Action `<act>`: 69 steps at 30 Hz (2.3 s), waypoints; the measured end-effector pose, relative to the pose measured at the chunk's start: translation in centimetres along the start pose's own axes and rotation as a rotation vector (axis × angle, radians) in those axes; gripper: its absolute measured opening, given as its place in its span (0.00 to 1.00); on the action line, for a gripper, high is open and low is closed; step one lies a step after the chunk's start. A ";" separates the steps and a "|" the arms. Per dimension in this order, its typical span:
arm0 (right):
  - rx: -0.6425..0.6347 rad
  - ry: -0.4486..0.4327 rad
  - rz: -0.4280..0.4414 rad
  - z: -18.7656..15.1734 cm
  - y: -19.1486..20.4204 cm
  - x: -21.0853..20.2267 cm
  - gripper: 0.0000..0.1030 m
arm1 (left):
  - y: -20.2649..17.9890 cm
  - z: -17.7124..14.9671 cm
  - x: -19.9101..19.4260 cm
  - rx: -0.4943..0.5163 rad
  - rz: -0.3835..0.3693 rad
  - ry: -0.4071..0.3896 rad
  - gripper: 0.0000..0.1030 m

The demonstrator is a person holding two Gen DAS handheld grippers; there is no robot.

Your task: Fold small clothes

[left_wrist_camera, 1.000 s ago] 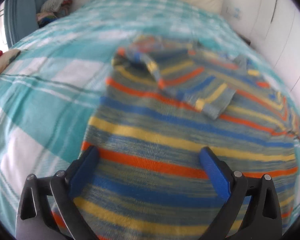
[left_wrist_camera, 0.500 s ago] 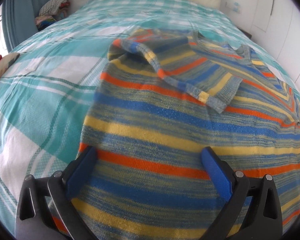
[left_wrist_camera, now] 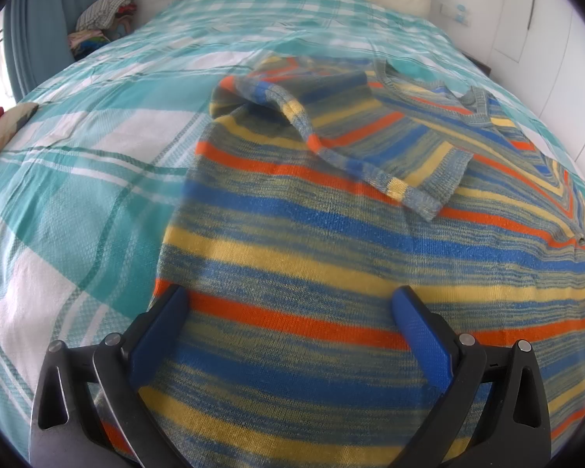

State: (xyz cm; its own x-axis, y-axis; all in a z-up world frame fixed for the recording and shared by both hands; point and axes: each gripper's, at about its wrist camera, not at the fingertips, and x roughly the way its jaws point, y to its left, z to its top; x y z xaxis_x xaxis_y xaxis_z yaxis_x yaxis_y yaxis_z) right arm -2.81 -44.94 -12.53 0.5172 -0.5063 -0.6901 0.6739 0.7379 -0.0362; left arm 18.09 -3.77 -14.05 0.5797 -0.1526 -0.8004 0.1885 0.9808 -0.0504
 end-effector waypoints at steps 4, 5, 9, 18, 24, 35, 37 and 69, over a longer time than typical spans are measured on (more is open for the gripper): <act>0.000 0.000 0.000 0.0 0.0 0.0 1.00 | 0.0 0.0 -0.1 0.000 0.000 0.000 1.00; 0.000 0.000 -0.001 0.0 0.0 0.0 1.00 | 0.0 0.0 0.0 0.000 0.000 0.000 1.00; 0.000 0.000 0.000 0.0 0.0 0.0 1.00 | 0.0 0.0 -0.1 0.000 0.000 0.000 1.00; 0.000 0.000 0.000 0.0 0.0 0.0 1.00 | 0.0 0.0 -0.1 -0.001 0.000 0.000 1.00; -0.002 0.001 -0.003 0.0 0.0 0.0 1.00 | 0.0 0.0 0.0 -0.001 0.001 0.000 1.00; -0.008 0.006 -0.010 0.1 0.0 0.2 1.00 | 0.0 0.0 0.0 -0.001 0.001 0.000 1.00; -0.008 0.006 -0.010 0.1 0.1 0.2 1.00 | 0.0 0.0 0.0 -0.001 0.001 0.000 1.00; -0.008 0.008 -0.019 0.0 0.1 0.4 1.00 | 0.0 -0.1 -0.1 -0.002 0.003 -0.001 1.00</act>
State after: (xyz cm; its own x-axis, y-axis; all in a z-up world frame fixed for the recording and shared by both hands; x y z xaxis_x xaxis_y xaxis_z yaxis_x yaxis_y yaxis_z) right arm -2.47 -45.08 -12.81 0.5000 -0.5165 -0.6951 0.6793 0.7318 -0.0552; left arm 17.95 -3.77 -14.03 0.5812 -0.1502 -0.7998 0.1851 0.9814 -0.0498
